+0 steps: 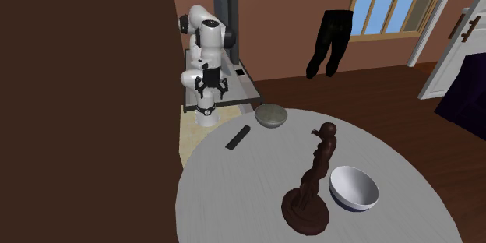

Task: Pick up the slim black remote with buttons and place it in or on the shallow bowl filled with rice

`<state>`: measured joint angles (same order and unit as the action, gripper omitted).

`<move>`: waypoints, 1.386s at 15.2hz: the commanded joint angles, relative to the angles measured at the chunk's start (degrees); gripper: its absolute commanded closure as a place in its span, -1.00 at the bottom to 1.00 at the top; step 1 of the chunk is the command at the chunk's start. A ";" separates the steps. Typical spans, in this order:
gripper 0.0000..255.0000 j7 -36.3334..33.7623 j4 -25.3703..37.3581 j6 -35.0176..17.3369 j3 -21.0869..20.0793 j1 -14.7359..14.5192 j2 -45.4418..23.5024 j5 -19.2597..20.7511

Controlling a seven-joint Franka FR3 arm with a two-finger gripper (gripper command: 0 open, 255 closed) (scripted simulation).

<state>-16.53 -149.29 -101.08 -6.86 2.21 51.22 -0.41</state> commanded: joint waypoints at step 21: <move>-1.00 -52.27 -6.33 -40.44 -34.64 14.77 -29.44 -1.88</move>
<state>-68.37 -155.32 -140.59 -41.12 16.58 22.40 -2.67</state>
